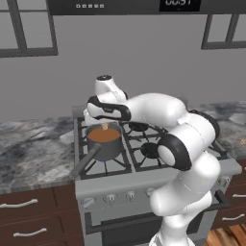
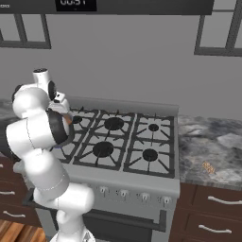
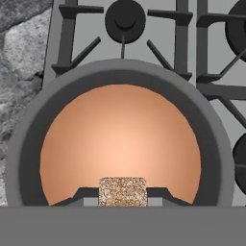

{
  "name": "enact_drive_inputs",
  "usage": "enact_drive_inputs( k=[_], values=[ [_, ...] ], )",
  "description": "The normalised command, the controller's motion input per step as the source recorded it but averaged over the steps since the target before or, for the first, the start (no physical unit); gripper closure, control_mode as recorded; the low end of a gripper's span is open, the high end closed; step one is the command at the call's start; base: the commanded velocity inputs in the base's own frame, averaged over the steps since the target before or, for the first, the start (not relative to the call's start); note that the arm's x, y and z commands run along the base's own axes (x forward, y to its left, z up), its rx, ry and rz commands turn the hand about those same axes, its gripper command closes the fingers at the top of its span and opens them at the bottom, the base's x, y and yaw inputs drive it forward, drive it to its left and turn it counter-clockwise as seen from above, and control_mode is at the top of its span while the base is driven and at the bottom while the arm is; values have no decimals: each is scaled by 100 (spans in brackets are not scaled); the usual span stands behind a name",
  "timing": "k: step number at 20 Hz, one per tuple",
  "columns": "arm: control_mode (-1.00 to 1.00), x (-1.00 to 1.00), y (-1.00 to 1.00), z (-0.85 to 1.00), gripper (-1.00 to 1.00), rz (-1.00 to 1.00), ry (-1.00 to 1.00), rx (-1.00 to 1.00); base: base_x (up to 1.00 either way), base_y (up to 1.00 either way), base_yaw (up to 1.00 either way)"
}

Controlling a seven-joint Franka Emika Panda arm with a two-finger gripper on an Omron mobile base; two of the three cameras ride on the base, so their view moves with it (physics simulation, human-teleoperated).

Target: Pick up the sugar cube(s) and place them in the saucepan with hot chocolate.

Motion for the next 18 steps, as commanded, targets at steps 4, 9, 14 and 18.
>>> enact_drive_inputs(
  k=[4, 9, 14, 18],
  values=[
    [-100, 0, 1, -35, 100, 3, 0, 3, 0, 0, 0],
    [-100, 0, 0, -13, 100, 1, 0, 3, 0, 0, 0],
    [-100, -1, 0, -1, -100, 0, 0, 5, 0, 0, 0],
    [-100, 0, 0, 0, -100, 0, 0, 0, 0, 0, 0]
  ],
)
